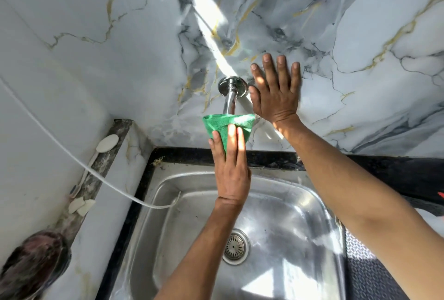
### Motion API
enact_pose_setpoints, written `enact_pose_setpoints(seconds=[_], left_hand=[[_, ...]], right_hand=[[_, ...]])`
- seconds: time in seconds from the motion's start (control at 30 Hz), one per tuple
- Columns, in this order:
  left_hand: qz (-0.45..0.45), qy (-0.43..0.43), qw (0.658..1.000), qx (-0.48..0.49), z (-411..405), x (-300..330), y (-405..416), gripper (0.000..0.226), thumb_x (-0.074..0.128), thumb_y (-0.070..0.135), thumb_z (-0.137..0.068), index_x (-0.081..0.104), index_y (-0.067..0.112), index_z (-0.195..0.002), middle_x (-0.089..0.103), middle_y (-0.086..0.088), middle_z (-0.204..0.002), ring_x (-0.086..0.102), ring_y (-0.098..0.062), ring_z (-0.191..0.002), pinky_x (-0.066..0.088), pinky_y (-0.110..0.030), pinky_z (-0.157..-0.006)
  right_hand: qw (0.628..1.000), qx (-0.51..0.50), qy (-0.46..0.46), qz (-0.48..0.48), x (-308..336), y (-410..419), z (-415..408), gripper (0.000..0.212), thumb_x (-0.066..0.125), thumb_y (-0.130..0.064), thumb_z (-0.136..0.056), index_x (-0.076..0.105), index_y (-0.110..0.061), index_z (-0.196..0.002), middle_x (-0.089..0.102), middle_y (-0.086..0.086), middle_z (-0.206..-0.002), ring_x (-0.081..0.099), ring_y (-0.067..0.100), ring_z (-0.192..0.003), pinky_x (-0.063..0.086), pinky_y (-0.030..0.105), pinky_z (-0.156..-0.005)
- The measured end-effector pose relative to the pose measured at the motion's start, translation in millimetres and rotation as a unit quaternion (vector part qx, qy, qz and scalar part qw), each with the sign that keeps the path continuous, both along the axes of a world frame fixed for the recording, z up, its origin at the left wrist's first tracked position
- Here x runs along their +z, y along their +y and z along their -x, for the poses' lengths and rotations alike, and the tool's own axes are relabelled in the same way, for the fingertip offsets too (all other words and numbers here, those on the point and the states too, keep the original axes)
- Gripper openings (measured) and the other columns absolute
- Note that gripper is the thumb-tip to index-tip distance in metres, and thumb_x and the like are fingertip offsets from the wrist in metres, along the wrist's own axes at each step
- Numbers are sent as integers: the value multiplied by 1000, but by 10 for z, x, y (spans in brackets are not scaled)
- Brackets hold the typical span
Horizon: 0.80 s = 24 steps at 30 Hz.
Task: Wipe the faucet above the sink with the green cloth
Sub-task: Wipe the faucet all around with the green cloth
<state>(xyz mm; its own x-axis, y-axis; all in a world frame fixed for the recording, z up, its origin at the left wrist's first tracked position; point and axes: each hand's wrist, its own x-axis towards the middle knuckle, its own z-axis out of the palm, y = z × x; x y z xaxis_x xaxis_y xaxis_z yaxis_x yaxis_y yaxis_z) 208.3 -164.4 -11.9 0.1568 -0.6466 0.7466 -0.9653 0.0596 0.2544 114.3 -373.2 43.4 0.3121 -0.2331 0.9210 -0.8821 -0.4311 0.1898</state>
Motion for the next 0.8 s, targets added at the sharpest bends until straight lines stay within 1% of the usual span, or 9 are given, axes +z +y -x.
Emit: enact_pose_setpoints(seconds=[0.2, 0.27, 0.37, 0.43, 0.5, 0.63, 0.7, 0.73, 0.8], left_hand=[[-153, 39, 987, -19, 69, 162, 576, 109, 30, -24, -64, 9, 8, -166, -1, -6, -176, -16, -33, -162, 24, -60, -128], [-199, 102, 973, -57, 83, 232, 788, 106, 33, -28, -67, 13, 8, -166, -4, -1, -175, -20, -28, -161, 21, -55, -130], [-206, 252, 938, -123, 92, 439, 1095, 98, 36, -20, -76, 13, 13, -166, -7, 7, -175, -18, -22, -162, 6, -38, -134], [-152, 347, 913, -150, 106, 628, 1244, 85, 42, -8, -86, 18, 13, -165, 1, 5, -176, -10, -19, -163, 2, -24, -132], [-95, 391, 901, -163, 106, 819, 1330, 74, 50, 7, -97, 21, 13, -165, 7, 5, -176, -3, -14, -164, 4, -18, -130], [-87, 355, 912, -187, 110, 1167, 1348, 71, 48, 29, -107, 13, 17, -167, 2, 8, -176, -9, -9, -162, 0, -16, -129], [-141, 294, 926, -187, 116, 1304, 1339, 69, 29, 50, -109, 5, 21, -167, -10, 9, -175, -22, -7, -159, -9, -21, -130], [-173, 270, 930, -180, 118, 1335, 1331, 73, 17, 62, -106, 4, 23, -167, -15, 10, -174, -29, -5, -156, -13, -26, -130], [-211, 296, 914, -180, 103, 1384, 1328, 84, 2, 76, -96, 8, 30, -166, -17, 13, -173, -34, 0, -153, -19, -32, -129]], right_hand=[[986, 11, 42, -159, 177, 410, 70, 70, 38, -45, -111, 2, -25, -168, -22, -1, -174, -16, 26, -162, -4, 54, -132], [973, 24, 29, -229, 317, 624, 95, 71, 48, -43, -107, 16, -22, -168, 0, 5, -177, 4, 33, -164, 10, 59, -132], [922, 137, -68, -355, 474, 1118, 156, 56, 53, -29, -107, 40, -13, -159, 34, 14, -169, 25, 33, -160, 23, 50, -131], [839, 221, -184, -462, 511, 1547, 241, 38, 50, -24, -111, 57, -8, -144, 59, 14, -148, 50, 23, -141, 39, 48, -122], [700, 279, -319, -575, 554, 1986, 328, 39, 44, -34, -113, 67, -8, -131, 71, 5, -122, 64, 7, -109, 52, 49, -106], [375, 415, -474, -680, 652, 2650, 411, 62, 32, -55, -110, 62, -11, -142, 67, 8, -144, 61, 27, -136, 51, 49, -114], [257, 467, -515, -672, 767, 2900, 408, 64, 32, -57, -108, 55, -13, -149, 63, 9, -149, 59, 24, -139, 55, 36, -109], [229, 477, -522, -669, 817, 2983, 392, 60, 36, -53, -108, 51, -14, -152, 61, 8, -151, 58, 22, -140, 55, 33, -108], [255, 465, -519, -670, 872, 3109, 368, 47, 51, -32, -108, 53, -15, -151, 66, 8, -145, 63, 25, -135, 58, 34, -105]])
